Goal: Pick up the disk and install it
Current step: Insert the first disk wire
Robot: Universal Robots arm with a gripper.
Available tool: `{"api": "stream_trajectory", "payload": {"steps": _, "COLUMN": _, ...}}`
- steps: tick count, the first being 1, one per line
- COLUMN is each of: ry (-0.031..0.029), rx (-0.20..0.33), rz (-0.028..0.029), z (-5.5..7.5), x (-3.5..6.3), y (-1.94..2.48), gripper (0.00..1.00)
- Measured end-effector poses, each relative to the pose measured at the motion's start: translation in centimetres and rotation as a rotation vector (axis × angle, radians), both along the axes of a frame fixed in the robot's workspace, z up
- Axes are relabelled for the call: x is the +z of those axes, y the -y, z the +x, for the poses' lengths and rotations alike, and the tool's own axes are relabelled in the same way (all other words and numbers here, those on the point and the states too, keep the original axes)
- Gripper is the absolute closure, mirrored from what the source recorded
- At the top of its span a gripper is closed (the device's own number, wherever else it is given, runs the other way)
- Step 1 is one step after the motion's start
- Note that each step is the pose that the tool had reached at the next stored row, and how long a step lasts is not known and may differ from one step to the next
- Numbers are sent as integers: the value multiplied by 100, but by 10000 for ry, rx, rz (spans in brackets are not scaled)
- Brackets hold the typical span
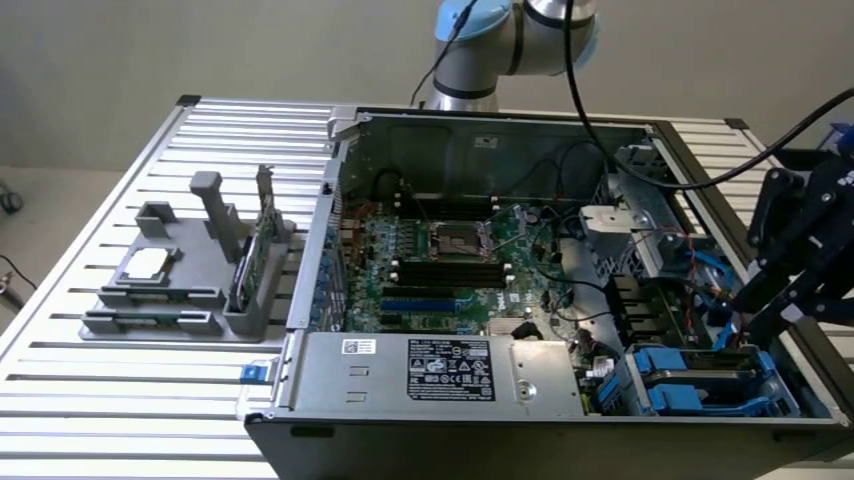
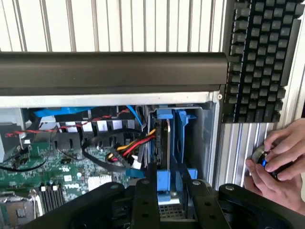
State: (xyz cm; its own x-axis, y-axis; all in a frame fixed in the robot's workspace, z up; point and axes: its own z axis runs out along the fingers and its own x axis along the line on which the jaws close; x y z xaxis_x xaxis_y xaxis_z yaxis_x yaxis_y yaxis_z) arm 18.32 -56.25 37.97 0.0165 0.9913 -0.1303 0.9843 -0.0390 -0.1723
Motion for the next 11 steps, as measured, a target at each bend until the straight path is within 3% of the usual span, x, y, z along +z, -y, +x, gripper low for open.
{"api": "stream_trajectory", "payload": {"steps": 5, "ry": 0, "rx": 4, "rz": 30, "z": -195, "x": 4, "y": -1, "gripper": 69}}
{"api": "stream_trajectory", "payload": {"steps": 11, "ry": 0, "rx": 53, "rz": 152, "z": -368, "x": 4, "y": -9, "gripper": 69}}
